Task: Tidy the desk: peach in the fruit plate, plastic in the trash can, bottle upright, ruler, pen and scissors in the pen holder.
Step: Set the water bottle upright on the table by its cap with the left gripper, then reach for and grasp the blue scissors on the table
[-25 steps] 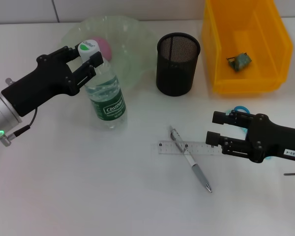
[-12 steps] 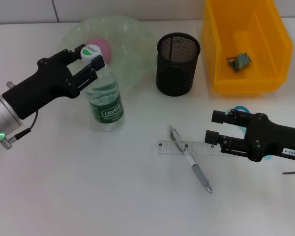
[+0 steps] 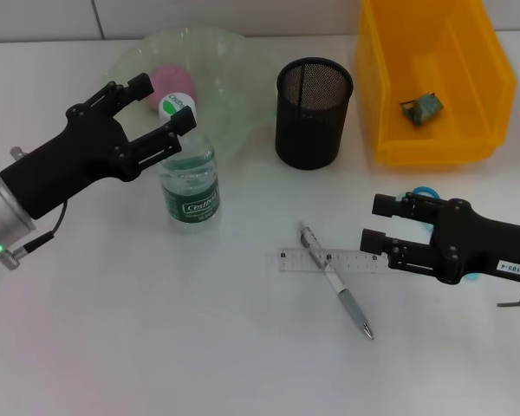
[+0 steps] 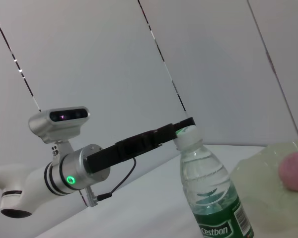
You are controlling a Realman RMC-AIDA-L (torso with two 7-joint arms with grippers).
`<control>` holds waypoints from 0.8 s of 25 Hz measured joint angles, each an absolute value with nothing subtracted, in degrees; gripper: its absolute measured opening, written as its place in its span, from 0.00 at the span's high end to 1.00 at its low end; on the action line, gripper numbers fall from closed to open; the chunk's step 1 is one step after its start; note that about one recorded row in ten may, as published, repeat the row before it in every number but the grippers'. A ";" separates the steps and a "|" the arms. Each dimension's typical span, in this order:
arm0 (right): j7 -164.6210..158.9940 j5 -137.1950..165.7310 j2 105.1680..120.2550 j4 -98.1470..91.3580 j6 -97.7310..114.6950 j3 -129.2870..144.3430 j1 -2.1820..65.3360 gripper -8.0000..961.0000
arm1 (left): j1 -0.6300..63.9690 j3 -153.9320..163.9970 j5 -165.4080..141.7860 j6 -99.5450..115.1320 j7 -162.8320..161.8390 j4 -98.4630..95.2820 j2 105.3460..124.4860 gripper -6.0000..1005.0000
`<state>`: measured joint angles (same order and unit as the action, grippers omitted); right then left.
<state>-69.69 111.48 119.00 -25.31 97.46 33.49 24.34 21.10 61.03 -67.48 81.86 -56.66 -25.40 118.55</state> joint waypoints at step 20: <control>-99.81 117.09 116.62 -50.54 99.77 35.19 26.27 0.27 | 18.77 59.52 -91.08 107.89 -60.28 -25.88 114.97 0.16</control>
<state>-99.81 117.09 116.62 -50.54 99.77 35.19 26.27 18.77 59.52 -91.08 107.89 -60.28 -25.88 114.97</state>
